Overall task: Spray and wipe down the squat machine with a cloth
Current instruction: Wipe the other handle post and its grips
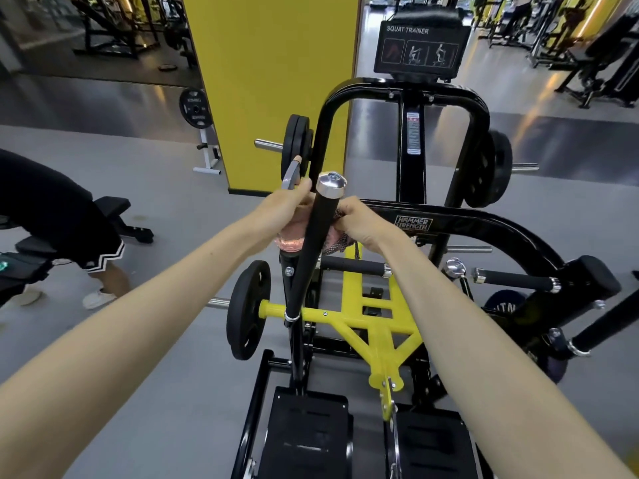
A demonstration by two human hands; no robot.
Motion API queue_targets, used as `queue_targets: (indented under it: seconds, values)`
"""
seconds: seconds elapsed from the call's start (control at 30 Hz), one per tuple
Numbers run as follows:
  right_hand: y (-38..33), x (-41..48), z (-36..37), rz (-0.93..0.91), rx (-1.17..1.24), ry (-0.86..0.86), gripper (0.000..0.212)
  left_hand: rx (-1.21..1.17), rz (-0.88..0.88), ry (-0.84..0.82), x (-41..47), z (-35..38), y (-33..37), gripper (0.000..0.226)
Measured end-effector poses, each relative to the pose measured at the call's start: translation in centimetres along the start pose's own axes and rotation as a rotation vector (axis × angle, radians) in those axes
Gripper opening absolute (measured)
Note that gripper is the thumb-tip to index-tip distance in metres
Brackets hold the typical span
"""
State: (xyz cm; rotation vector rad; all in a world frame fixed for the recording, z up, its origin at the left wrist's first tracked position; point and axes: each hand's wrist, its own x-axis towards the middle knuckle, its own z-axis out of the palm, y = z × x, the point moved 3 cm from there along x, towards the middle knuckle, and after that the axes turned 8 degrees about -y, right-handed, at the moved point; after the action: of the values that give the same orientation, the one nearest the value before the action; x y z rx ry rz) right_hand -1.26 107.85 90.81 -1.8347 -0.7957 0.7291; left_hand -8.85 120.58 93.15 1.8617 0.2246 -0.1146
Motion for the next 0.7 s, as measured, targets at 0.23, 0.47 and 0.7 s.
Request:
queue_targets:
  seconds: [0.23, 0.47, 0.7]
  values:
    - [4.7, 1.5, 3.0, 0.116, -0.047, -0.037, 0.043, -0.088, -0.024, -0.124, -0.1, 0.6, -7.0, 0.025]
    - [10.4, 3.3, 5.8, 0.270, 0.034, 0.104, 0.041, -0.019, -0.019, -0.044, 1.3, 1.5, -12.8, 0.046]
    - [14.7, 2.5, 7.4, 0.398, 0.084, 0.247, 0.025, 0.171, -0.025, 0.031, 2.6, 1.9, -18.3, 0.034]
